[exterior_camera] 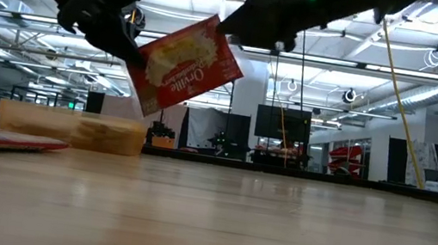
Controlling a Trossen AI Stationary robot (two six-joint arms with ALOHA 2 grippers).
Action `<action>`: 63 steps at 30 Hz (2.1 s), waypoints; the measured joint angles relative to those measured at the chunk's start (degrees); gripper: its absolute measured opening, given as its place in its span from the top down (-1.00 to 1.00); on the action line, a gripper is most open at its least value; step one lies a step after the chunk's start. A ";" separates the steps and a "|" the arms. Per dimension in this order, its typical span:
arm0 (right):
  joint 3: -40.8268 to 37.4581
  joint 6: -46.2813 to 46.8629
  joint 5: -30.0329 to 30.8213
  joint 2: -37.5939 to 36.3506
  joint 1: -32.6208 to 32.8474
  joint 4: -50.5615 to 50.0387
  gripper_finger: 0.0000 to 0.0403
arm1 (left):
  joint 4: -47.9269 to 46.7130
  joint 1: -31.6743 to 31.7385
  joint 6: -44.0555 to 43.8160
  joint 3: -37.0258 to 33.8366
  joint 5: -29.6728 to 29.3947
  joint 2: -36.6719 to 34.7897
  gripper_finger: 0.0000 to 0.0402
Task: Sort popcorn bags into baskets
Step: Put the red popcorn bag into the orange bin
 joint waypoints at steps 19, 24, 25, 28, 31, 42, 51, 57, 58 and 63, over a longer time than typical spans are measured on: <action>-0.03 2.21 -12.99 0.99 -3.84 2.58 0.91 | 4.45 -2.10 0.68 0.00 -12.90 -3.73 0.55; -2.40 2.14 -12.49 -1.69 -3.83 6.32 0.96 | 1.41 -3.35 -8.76 0.06 -22.45 -10.55 0.04; -3.32 2.68 -11.85 -1.81 -3.80 7.99 0.95 | -0.25 -3.29 -11.11 0.07 -23.49 -11.91 -0.05; -6.87 3.32 -11.32 -1.77 -3.62 17.39 0.95 | -4.57 -3.36 -19.16 -0.02 -24.07 -14.92 -0.26; -10.42 3.49 -11.10 -1.77 -3.32 29.23 0.95 | -4.45 -4.18 -24.97 -1.82 -22.29 -17.03 -0.35; -12.33 -5.79 -11.58 -1.67 -3.27 53.70 0.95 | 51.20 -9.42 -24.18 -18.89 -16.98 -13.23 -0.24; -7.92 -6.38 -18.45 5.59 -3.36 65.85 0.95 | 67.58 -9.49 -25.56 -16.11 -13.26 -0.25 -0.42; -0.07 -6.34 -19.85 12.61 -3.56 68.72 0.95 | 81.39 -10.39 -26.09 -10.64 -7.00 9.99 -0.47; 1.51 -6.12 -20.99 13.73 -3.73 69.08 0.95 | 82.50 -10.28 -25.96 -9.61 -6.00 11.41 -0.45; 7.97 -5.24 -23.28 17.02 -3.93 68.19 0.95 | 82.85 -9.26 -24.82 -4.93 1.39 15.50 -0.32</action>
